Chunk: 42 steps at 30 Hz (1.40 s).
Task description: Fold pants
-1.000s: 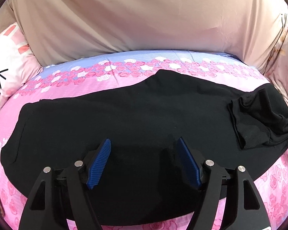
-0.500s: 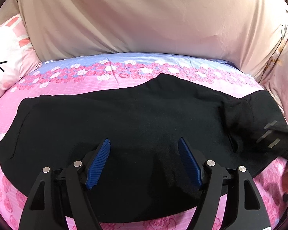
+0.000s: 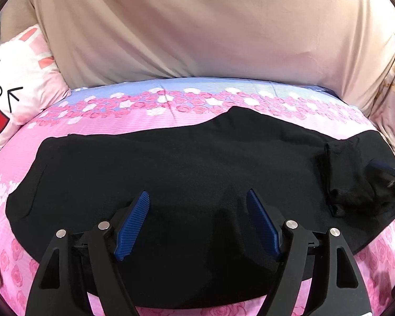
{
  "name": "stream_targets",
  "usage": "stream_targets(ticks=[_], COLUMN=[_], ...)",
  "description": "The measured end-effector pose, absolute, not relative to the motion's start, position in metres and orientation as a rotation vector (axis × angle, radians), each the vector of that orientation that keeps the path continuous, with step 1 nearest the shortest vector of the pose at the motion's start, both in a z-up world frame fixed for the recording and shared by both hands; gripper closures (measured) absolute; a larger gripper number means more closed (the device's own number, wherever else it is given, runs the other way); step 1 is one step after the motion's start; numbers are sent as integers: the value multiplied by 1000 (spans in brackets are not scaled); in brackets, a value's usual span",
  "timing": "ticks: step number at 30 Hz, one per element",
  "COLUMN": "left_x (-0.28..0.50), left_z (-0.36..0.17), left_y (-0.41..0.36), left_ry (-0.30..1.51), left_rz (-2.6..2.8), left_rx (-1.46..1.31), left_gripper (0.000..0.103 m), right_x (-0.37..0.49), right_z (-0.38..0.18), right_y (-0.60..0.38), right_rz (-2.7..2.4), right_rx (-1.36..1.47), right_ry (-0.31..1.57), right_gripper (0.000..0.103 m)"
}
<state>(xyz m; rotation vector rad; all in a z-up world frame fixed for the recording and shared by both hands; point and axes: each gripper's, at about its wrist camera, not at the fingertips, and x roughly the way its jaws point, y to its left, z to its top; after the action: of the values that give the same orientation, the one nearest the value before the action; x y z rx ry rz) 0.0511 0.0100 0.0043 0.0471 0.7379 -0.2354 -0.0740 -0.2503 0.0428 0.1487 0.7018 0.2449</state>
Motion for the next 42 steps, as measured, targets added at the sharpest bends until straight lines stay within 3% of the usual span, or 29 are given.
stream_targets(ticks=[5,9,11,13,14,15,16,17,18,19,25,30,35,42], left_x=[49,46,49,50,49,48,46,45,44,44,40,39,44,70], left_z=[9,14,15,14,13,12,11,11,10,11,21,32,34,11], left_y=[22,43,51,52,50,49,47,46,45,45,64,106,180,217], left_ry=[738,751,765,765,761,754,749,744,742,740,732,758,830,974], left_rz=[-224,-232,-233,-224,-222,-219,-215,-212,-212,-215,-218,-157,-40,13], left_rx=[0,-71,-91,-83,-70,-60,-50,-39,-34,-36,-91,-164,-276,-278], left_gripper=[29,29,29,29,29,29,29,29,29,29,29,29,29,30], right_x=[-80,-81,-80,-78,-77,-75,-70,-65,-59,-56,-57,-46,-50,-48], right_z=[38,29,24,20,17,13,6,2,-1,0,24,-3,-3,-4], right_y=[-261,-255,-245,-233,-227,-222,-215,-212,-213,-215,-204,-209,-217,-217], right_rz=[200,245,253,263,256,246,225,218,236,228,293,274,293,327], right_rx=[119,99,68,23,-7,-43,-91,-106,-84,-65,-1,40,92,126], right_ry=[734,764,764,762,762,768,792,823,852,852,806,860,852,854], right_gripper=[61,54,46,25,23,23,36,54,92,99,99,96,88,75])
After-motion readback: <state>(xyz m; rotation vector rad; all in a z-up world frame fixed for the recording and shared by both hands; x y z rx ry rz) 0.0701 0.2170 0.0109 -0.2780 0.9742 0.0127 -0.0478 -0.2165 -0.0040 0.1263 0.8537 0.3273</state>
